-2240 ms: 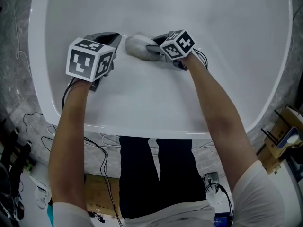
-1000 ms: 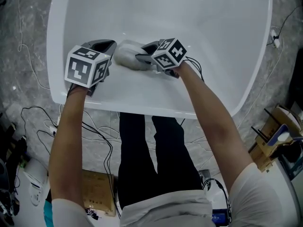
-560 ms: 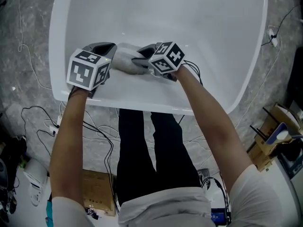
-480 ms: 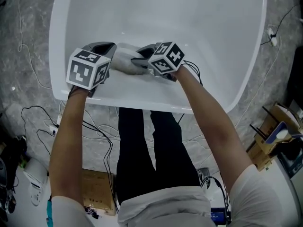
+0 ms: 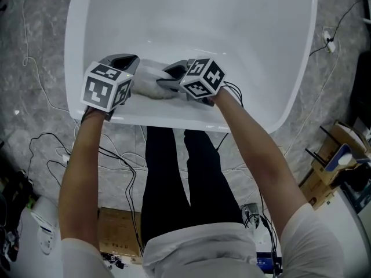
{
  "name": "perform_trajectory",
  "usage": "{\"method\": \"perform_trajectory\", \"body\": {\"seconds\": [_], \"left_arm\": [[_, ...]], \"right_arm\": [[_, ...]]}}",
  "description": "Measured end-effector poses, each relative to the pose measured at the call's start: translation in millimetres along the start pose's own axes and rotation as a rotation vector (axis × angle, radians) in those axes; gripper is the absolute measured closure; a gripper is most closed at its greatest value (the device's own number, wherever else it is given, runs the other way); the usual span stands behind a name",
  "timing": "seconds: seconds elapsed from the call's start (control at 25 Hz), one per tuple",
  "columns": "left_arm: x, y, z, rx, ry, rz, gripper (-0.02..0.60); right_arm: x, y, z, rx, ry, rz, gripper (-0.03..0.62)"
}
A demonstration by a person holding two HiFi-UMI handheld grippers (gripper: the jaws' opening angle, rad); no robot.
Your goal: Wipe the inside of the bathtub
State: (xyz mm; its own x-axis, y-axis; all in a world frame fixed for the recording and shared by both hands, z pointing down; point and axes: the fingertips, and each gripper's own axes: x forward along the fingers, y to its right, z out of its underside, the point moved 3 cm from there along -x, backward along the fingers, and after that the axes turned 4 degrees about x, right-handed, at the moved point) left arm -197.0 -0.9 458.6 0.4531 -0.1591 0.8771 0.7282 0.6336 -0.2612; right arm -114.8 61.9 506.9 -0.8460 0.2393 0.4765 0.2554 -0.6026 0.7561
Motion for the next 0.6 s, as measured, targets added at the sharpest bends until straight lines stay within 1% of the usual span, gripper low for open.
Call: {"method": "perform_trajectory", "body": {"seconds": [0.24,0.4,0.6], "left_arm": [[-14.7,-9.9,-15.2,0.032,0.005,-0.01,0.569],[-22.9,-6.2,-24.3,0.05,0.011,0.0,0.569],[-19.8,-2.5,-31.3,0.07,0.01,0.015,0.569]], "right_arm": [[-7.5,-26.3,-8.0,-0.014,-0.002,-0.031,0.496],[-15.4,-44.3,-7.1,-0.017,-0.001,-0.047,0.494],[-25.1,-54.6,-8.1,-0.023,0.011,-0.063,0.496]]}}
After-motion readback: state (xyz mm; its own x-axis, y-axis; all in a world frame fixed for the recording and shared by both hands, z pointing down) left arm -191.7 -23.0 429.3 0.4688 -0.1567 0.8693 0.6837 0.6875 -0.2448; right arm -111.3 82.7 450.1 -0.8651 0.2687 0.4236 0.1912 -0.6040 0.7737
